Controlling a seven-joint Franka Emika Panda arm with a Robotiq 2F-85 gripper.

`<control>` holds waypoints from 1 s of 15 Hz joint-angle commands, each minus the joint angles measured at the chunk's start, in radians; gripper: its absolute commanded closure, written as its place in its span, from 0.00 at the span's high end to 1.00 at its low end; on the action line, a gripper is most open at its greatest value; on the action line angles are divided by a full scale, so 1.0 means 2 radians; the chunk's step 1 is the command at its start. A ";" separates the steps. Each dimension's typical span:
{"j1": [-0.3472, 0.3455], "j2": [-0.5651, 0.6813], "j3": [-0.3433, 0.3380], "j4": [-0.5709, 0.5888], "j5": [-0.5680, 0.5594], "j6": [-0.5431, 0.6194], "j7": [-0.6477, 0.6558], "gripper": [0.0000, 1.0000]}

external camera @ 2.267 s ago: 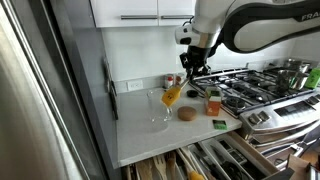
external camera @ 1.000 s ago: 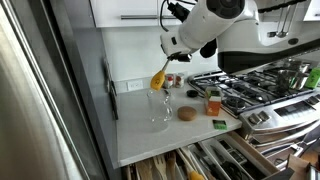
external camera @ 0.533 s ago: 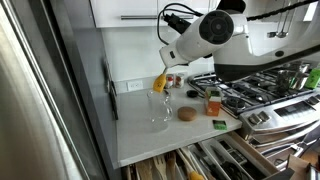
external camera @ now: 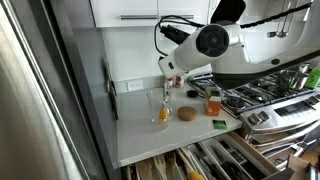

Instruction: Pick up the orange and white spatula and put it in the clear jar

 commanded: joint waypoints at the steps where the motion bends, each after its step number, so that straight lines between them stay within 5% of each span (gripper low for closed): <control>1: 0.002 -0.019 -0.006 -0.002 -0.004 0.013 -0.012 0.70; 5: 0.002 -0.045 -0.009 0.003 0.014 0.005 -0.031 1.00; 9: 0.007 -0.072 -0.013 0.009 0.098 -0.053 -0.062 1.00; 15: 0.014 -0.089 -0.021 0.054 0.302 -0.171 -0.108 1.00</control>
